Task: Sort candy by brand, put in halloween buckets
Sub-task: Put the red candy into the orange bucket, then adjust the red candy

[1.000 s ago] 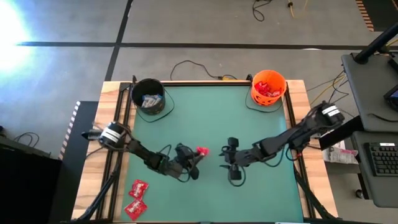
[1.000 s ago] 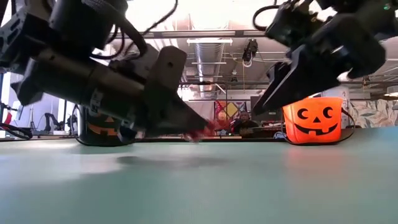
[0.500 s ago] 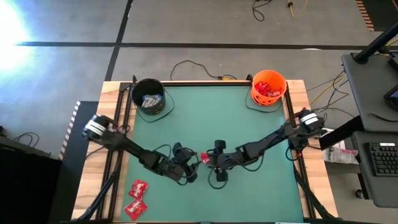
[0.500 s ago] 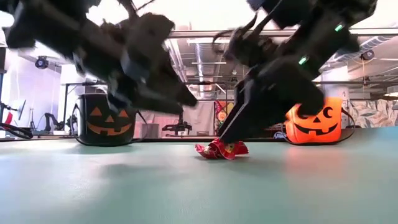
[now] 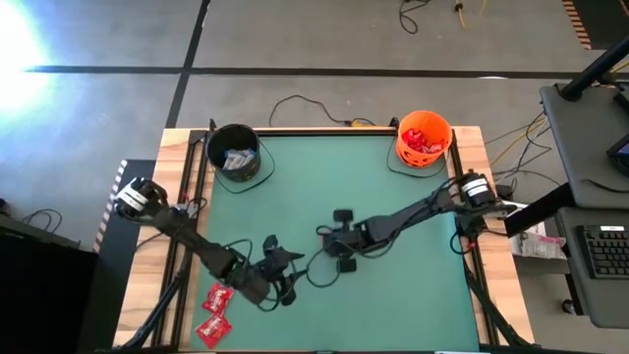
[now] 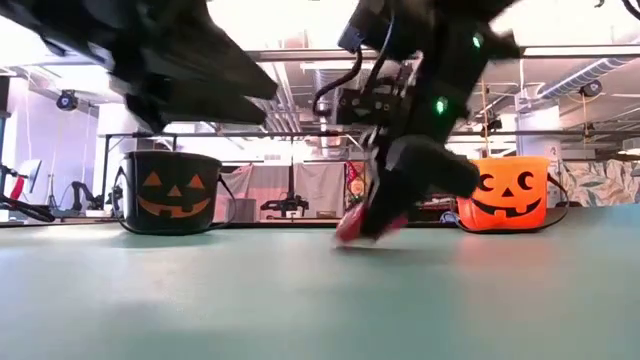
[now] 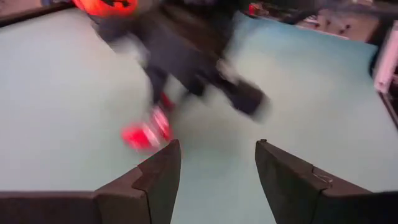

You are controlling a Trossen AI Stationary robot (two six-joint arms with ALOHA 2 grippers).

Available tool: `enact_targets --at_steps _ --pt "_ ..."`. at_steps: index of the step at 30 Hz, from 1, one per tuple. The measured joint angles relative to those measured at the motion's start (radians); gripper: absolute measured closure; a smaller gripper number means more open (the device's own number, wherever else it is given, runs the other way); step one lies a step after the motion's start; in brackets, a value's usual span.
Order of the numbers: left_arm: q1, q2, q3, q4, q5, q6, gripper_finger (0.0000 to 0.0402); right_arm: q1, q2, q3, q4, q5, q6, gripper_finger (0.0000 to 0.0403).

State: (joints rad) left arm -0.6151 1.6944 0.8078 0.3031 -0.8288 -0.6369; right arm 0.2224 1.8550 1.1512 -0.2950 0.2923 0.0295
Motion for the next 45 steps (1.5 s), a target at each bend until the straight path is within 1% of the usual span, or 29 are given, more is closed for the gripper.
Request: enact_targets --at_steps 1,5,6,8,9,11,14,16,18,20,22,24,27,29,32,34,36,38,40,41,43,45 --pt "-0.014 0.005 0.0 0.001 0.0 -0.005 0.021 -0.007 -0.023 0.026 -0.098 0.04 -0.003 0.0374" --pt "-0.062 0.031 -0.007 -0.003 -0.001 -0.052 0.021 -0.059 -0.146 0.115 -0.481 0.342 -0.001 0.0369" --pt "-0.07 0.041 -0.007 -0.001 0.0 -0.064 0.021 -0.084 -0.183 0.133 -0.56 0.4 0.015 0.037" --pt "-0.08 0.059 -0.013 -0.007 -0.004 -0.079 0.021 -0.149 -0.255 0.156 -0.698 0.479 0.067 0.037" --pt "-0.081 0.071 -0.013 -0.004 -0.01 -0.088 0.021 -0.192 -0.296 0.159 -0.745 0.5 0.084 0.0371" --pt "-0.081 0.094 -0.013 -0.007 -0.016 -0.107 0.021 -0.298 -0.37 0.161 -0.815 0.503 0.082 0.0372" --pt "-0.078 0.123 -0.013 -0.005 -0.026 -0.126 0.021 -0.506 -0.454 0.161 -0.882 0.507 0.083 0.0372" --pt "-0.076 0.138 -0.013 -0.006 -0.034 -0.131 0.021 -0.646 -0.473 0.161 -0.959 0.503 0.068 0.0372" --pt "-0.076 0.149 -0.013 -0.006 -0.037 -0.143 0.021 -0.763 -0.471 0.158 -1.035 0.497 0.06 0.0372" --pt "-0.076 0.155 -0.013 -0.006 -0.037 -0.164 0.021 -0.851 -0.457 0.158 -1.051 0.455 0.072 0.0369" --pt "-0.076 0.158 -0.013 -0.005 -0.037 -0.185 0.021 -0.913 -0.441 0.156 -1.021 0.383 0.054 0.0358" --pt "-0.076 0.159 -0.013 -0.005 -0.037 -0.193 0.021 -0.949 -0.415 0.155 -0.955 0.37 0.039 0.0339" --pt "-0.078 0.158 -0.003 -0.005 -0.031 -0.192 0.021 -0.979 -0.347 0.155 -0.89 0.387 0.015 0.0306" --pt "-0.084 0.148 0.0 -0.007 0.026 -0.188 0.021 -0.993 -0.291 0.165 -0.897 0.384 0.027 0.028" --pt "-0.111 0.114 0.013 -0.011 0.135 -0.192 0.021 -0.995 -0.231 0.199 -0.937 0.389 0.047 0.0242" --pt "-0.137 0.091 0.031 -0.01 0.156 -0.191 0.021 -0.982 -0.215 0.232 -0.969 0.393 0.064 0.0219" --pt "-0.16 0.072 0.053 -0.016 0.165 -0.165 0.021 -0.961 -0.214 0.272 -1.027 0.438 0.116 0.0199" --pt "-0.181 0.044 0.08 -0.063 0.175 -0.142 0.021 -0.924 -0.232 0.317 -1.096 0.491 0.157 0.0186" --pt "-0.199 0.011 0.128 -0.179 0.198 -0.142 0.021 -0.871 -0.276 0.353 -1.136 0.521 0.184 0.0179" --pt "-0.205 -0.008 0.164 -0.272 0.219 -0.16 0.021 -0.835 -0.305 0.365 -1.138 0.523 0.191 0.0177" --pt "-0.209 -0.035 0.254 -0.497 0.297 -0.236 0.021 -0.752 -0.368 0.37 -1.112 0.515 0.216 0.0176" --pt "-0.209 -0.041 0.357 -0.724 0.393 -0.335 0.021 -0.659 -0.43 0.364 -1.063 0.469 0.243 0.0178"
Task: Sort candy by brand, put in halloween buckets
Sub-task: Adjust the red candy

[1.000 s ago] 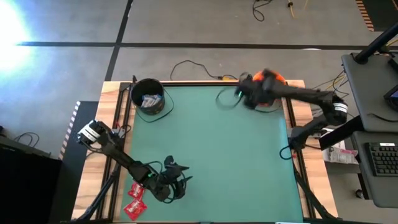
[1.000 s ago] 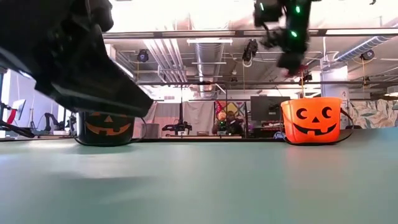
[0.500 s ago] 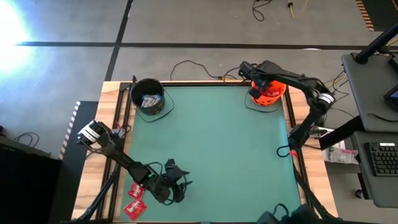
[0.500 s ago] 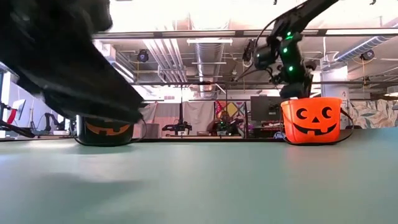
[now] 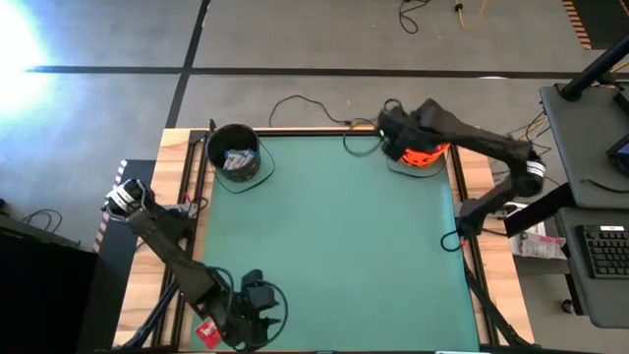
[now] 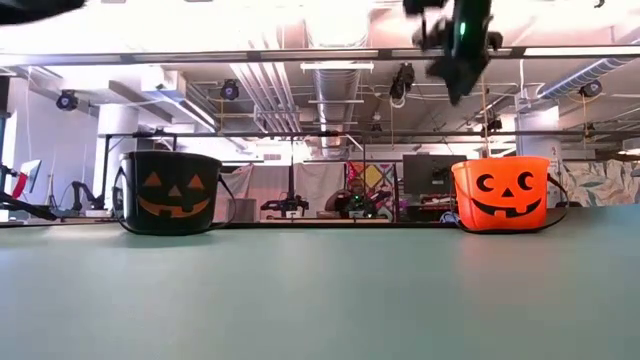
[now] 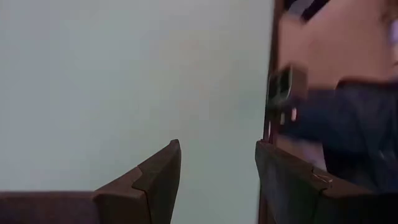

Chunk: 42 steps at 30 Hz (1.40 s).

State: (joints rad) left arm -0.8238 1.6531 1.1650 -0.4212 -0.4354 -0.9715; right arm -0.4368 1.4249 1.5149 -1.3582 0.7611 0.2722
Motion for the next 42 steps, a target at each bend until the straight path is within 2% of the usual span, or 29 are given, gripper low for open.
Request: enact_targets --at_steps 4,8,11,13,19,27,34,38,42 --pt "-0.007 0.042 0.159 -0.325 0.173 -0.189 0.021 0.194 -0.095 -0.026 0.075 -0.124 0.095 0.0184" --pt "-0.042 0.097 0.213 -0.51 0.352 -0.393 0.0199 0.4 -0.151 -0.086 0.151 -0.1 0.18 0.0189" --pt "-0.081 0.126 0.21 -0.566 0.482 -0.511 0.018 0.524 -0.159 -0.134 0.209 -0.036 0.207 0.0193" --pt "-0.108 0.139 0.198 -0.565 0.524 -0.577 0.0164 0.579 -0.153 -0.158 0.253 -0.023 0.207 0.0193" --pt "-0.162 0.189 0.203 -0.537 0.729 -0.682 0.0118 0.634 -0.084 -0.187 0.408 -0.019 0.183 0.0193" --pt "-0.162 0.262 0.159 -0.534 0.734 -0.582 0.0094 0.634 0.046 -0.17 0.452 -0.027 0.109 0.0193" --pt "-0.075 0.273 -0.011 -0.488 0.758 -0.483 0.0118 0.638 0.102 -0.167 0.452 -0.06 0.121 0.0193" --pt "0.012 0.269 -0.046 -0.465 0.691 -0.318 0.015 0.652 0.107 -0.167 0.451 -0.064 0.123 0.0193" --pt "0.122 0.271 -0.02 -0.414 0.542 -0.13 0.0187 0.671 0.098 -0.167 0.451 -0.085 0.151 0.0193"
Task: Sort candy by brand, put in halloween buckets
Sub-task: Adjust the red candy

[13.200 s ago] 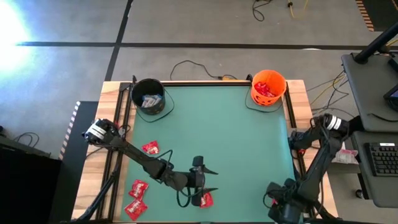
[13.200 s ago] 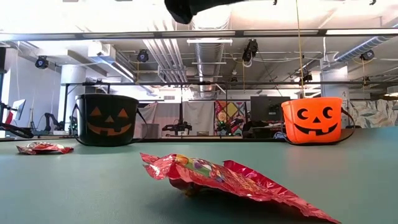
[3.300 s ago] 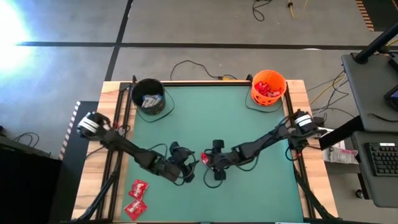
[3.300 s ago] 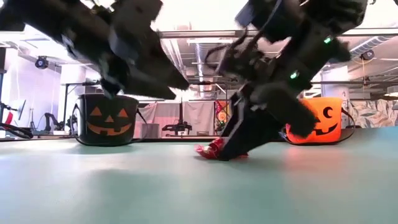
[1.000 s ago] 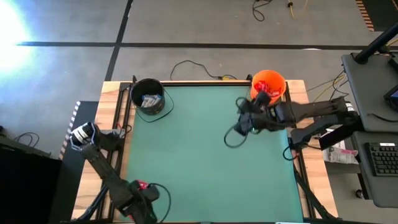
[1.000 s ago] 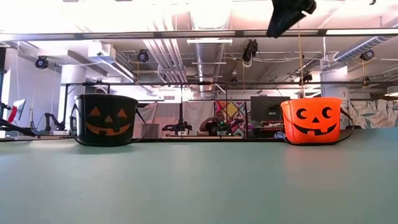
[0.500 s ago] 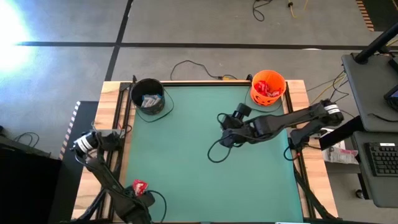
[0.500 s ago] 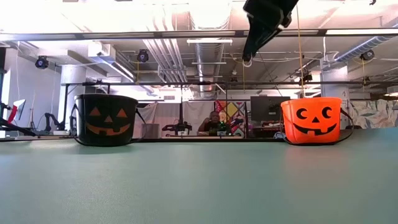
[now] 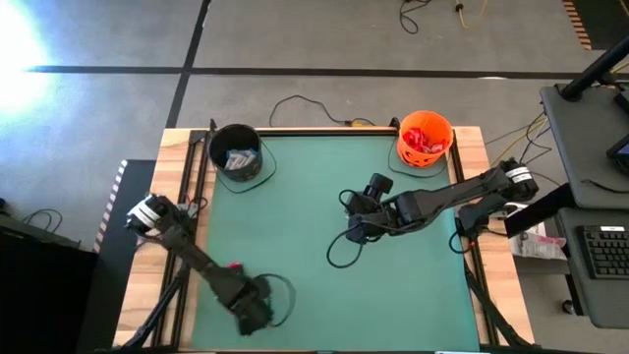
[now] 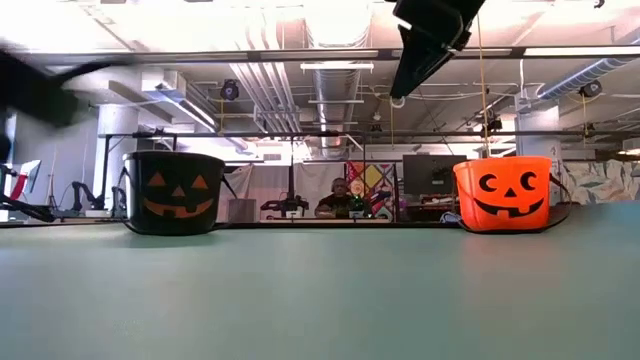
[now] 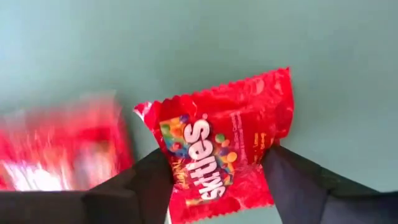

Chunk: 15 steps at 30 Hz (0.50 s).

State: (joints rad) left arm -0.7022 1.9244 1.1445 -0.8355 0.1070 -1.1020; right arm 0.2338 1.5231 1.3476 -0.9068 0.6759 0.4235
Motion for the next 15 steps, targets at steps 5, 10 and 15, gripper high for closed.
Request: enact_targets --at_steps 5,10,15 --pt "0.114 0.017 0.08 0.135 -0.431 0.232 0.0209 0.015 -0.004 0.0 0.0 -0.024 0.03 0.0193" --pt "0.151 0.013 0.207 0.01 -0.479 0.351 0.0197 0.028 -0.004 0.0 -0.006 -0.082 0.033 0.0193" --pt "0.109 0.007 0.261 -0.317 -0.343 0.248 0.0169 0.049 -0.004 0.0 -0.028 -0.116 0.057 0.0193"
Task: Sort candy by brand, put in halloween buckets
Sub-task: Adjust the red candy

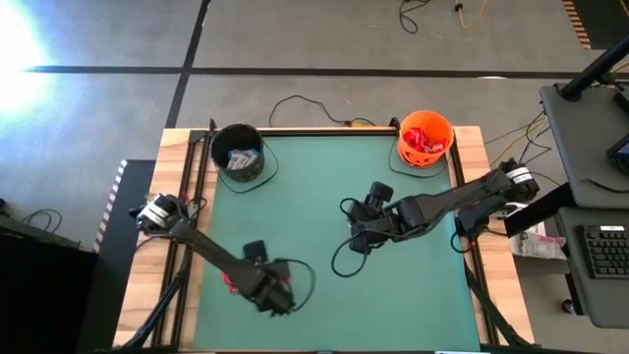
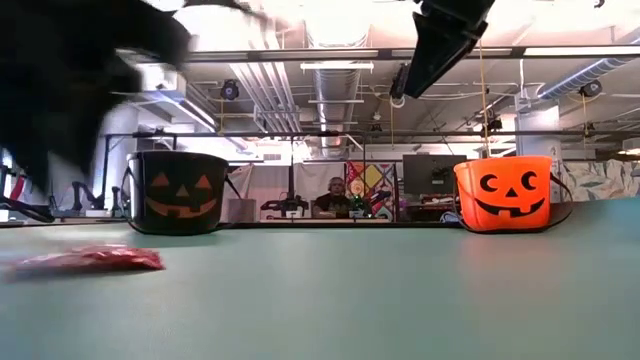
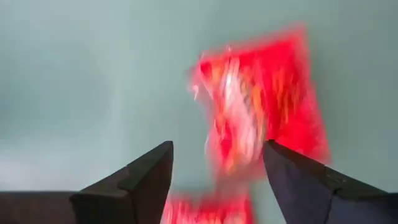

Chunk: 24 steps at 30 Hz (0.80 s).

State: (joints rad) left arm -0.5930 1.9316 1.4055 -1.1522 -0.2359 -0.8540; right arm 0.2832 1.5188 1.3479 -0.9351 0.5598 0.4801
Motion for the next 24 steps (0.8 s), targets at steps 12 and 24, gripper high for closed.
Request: enact_targets --at_steps 12,24 --pt "-0.089 -0.085 -0.288 -0.01 0.177 -0.269 0.0158 0.018 0.0 -0.002 -0.002 -0.003 -0.001 0.0193" --pt "-0.003 -0.068 -0.292 0.542 -0.117 -0.022 0.017 0.026 0.008 -0.056 0.14 -0.18 -0.083 0.0193"
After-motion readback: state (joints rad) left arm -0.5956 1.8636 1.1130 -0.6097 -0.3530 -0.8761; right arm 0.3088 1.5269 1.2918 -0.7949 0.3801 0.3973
